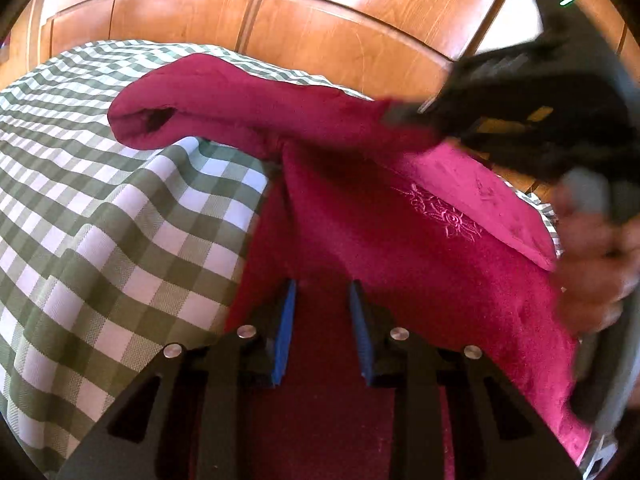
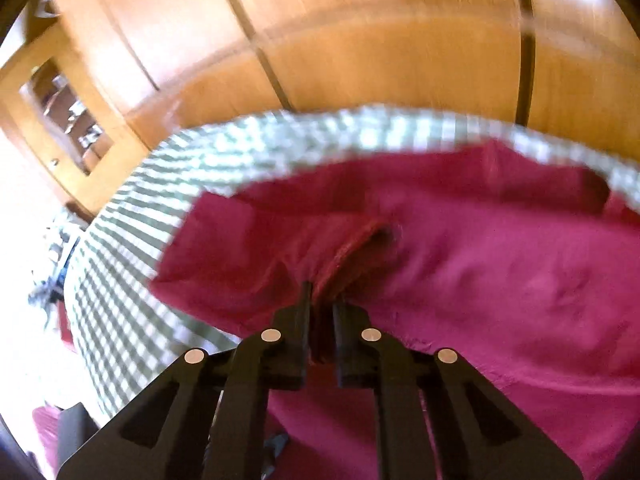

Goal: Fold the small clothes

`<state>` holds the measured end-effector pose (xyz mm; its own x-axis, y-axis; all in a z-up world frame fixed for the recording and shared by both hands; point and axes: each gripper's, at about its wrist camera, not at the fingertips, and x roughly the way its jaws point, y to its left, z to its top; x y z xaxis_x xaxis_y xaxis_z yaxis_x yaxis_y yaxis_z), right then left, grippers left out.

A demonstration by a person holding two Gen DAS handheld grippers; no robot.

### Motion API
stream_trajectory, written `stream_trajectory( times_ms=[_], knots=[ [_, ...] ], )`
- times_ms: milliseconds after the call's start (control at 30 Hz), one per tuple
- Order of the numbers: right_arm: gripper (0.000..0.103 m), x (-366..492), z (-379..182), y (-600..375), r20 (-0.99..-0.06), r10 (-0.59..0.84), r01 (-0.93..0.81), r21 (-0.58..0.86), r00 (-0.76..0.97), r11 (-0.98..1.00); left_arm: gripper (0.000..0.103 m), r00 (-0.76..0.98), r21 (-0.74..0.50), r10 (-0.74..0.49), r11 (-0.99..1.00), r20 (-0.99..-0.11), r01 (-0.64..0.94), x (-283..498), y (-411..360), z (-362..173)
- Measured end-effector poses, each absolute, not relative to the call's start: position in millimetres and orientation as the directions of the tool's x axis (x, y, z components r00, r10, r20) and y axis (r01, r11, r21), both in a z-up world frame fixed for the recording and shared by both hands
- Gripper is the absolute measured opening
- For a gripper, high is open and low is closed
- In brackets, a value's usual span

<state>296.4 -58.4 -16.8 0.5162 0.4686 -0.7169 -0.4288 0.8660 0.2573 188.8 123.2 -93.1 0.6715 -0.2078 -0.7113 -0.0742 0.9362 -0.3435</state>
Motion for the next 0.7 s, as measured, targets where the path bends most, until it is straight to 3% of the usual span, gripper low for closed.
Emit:
stream_trajectory(
  times_ms=[133,333,600,700],
  knots=[
    [0.005,295,37,-98,-0.639,0.451,-0.424,0.208,0.623,0.881,0.027,0.67,-0.338,-0.203,0.938,-0.714,-0.076,187,124,-92],
    [0.005,308,57,-184,-0.638,0.303,-0.294,0.125,0.708,0.948,0.027,0.669,-0.327,-0.193,0.942,-0.718,-0.079,189,120,-90],
    [0.005,317,-15,-291,-0.748,0.063,-0.044,0.045,0.66,0.998,0.027,0.665,-0.305,-0.174,0.949,-0.726,-0.085,190,112,-87],
    [0.005,317,-51,-316,-0.799,0.034,0.025,0.061,0.601,0.998,0.027,0.663,-0.289,-0.162,0.953,-0.731,-0.087,190,107,-85]
  ],
)
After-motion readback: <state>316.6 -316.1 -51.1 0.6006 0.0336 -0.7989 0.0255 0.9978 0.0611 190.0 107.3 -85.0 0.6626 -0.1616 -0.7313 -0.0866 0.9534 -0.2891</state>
